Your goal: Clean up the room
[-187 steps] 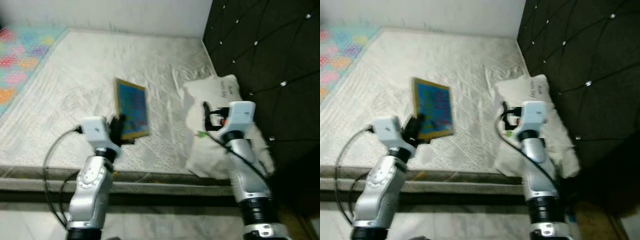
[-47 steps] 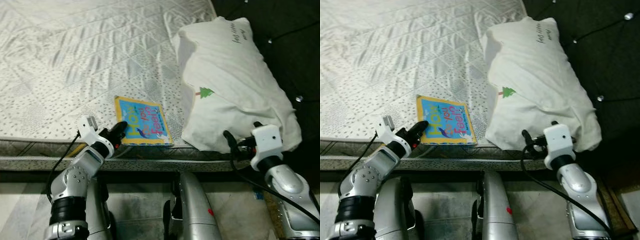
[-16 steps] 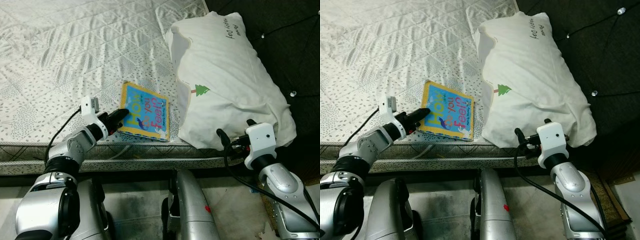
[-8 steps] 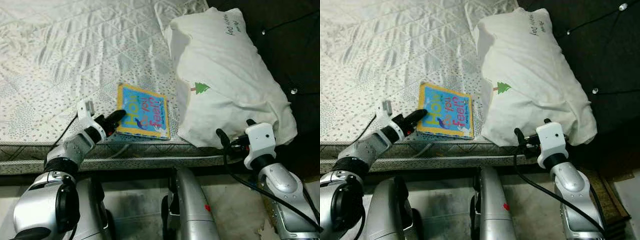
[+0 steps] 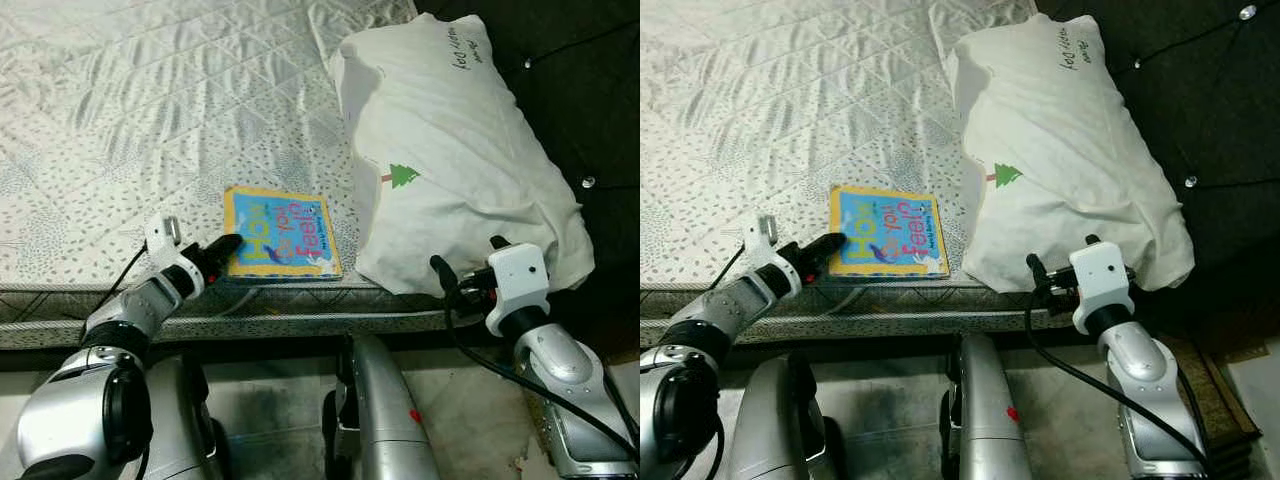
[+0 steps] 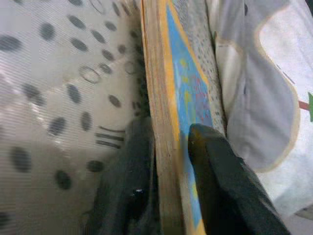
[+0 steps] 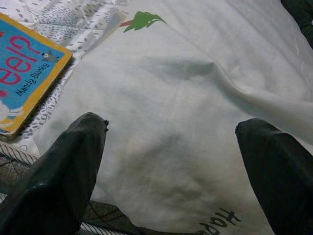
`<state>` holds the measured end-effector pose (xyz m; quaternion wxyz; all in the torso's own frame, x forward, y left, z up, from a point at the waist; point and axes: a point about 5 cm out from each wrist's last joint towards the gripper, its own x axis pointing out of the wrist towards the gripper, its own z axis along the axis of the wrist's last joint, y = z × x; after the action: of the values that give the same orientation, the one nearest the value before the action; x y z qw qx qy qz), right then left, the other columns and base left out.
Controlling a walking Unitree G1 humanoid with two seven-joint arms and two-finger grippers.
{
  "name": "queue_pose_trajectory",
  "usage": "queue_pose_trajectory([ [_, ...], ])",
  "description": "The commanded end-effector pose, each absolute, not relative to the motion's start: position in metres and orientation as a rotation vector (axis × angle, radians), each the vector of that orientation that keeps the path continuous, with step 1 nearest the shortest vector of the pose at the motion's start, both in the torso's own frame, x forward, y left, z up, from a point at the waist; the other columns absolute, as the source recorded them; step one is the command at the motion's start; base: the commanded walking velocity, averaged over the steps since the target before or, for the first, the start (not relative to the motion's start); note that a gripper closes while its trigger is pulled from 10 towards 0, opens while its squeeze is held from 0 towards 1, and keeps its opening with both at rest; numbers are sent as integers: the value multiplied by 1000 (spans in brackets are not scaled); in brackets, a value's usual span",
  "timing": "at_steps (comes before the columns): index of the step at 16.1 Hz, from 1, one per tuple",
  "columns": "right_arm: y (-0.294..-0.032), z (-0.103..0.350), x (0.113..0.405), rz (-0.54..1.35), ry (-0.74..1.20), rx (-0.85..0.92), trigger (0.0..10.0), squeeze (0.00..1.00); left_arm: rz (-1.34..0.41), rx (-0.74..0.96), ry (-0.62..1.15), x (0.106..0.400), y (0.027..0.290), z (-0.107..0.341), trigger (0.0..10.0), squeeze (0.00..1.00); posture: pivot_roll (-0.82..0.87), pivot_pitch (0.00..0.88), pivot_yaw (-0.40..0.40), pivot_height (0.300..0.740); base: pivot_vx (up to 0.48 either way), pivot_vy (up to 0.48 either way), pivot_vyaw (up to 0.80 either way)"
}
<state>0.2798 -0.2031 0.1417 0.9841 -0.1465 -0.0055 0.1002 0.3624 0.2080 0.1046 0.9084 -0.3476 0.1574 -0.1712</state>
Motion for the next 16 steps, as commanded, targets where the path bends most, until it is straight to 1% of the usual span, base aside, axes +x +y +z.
queue_pose_trajectory([
  [1,-205,142,278,194,-8,-299,10000,0,-316,-711,344,360,211,99,10000,1000,-162,244,-162,532,0,0,0],
  [3,-204,142,279,195,-10,-300,10000,0,-274,-703,339,360,215,98,10000,1000,-162,240,-163,532,0,0,0],
  [5,-205,143,280,193,-14,-303,10000,0,-193,-675,333,360,226,98,10000,1000,-162,238,-163,532,0,0,0],
  [9,-205,142,281,193,-16,-305,10000,0,-8,-617,293,358,254,102,10000,1000,-157,231,-159,532,0,0,0],
  [14,-200,143,284,194,-28,-290,10000,0,17,-539,252,361,253,105,10000,1000,-138,225,-146,532,0,0,0],
  [15,-196,143,285,199,-34,-275,10000,0,10,-493,231,361,247,105,10000,1000,-119,226,-142,532,0,0,0],
  [16,-193,143,286,202,-37,-268,10000,0,-1,-481,223,362,243,105,10000,1000,-112,226,-142,532,0,0,0],
])
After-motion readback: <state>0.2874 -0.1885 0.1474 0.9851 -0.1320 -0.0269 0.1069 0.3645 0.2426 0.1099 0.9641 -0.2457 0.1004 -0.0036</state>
